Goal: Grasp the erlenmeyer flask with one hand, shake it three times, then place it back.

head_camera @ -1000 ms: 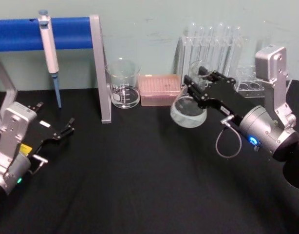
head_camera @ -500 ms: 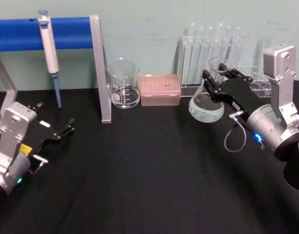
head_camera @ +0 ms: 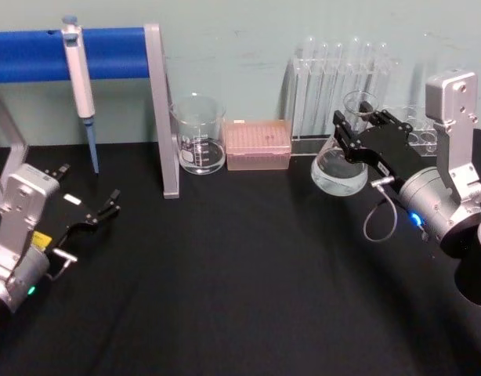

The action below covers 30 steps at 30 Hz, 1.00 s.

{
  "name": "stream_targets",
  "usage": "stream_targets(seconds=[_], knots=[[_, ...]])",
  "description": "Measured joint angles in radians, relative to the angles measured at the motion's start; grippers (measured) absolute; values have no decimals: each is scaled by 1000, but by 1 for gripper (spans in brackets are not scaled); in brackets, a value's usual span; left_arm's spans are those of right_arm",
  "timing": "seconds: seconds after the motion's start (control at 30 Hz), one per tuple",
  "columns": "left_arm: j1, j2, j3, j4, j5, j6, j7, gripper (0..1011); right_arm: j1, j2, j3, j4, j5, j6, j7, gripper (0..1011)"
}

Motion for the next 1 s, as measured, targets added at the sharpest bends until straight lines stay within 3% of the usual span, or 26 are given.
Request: stream_targets(seconds=[0.3, 0.63, 1.0], knots=[[0, 0, 0, 0, 0, 0, 0, 1001, -5, -7, 9, -2, -2, 2, 61, 450], [0, 0, 0, 0, 0, 0, 0, 1001, -13, -5, 4, -23, 19, 5, 174, 450], [0, 0, 0, 0, 0, 0, 0, 1001, -6, 34, -55, -48, 56, -8, 353, 450]])
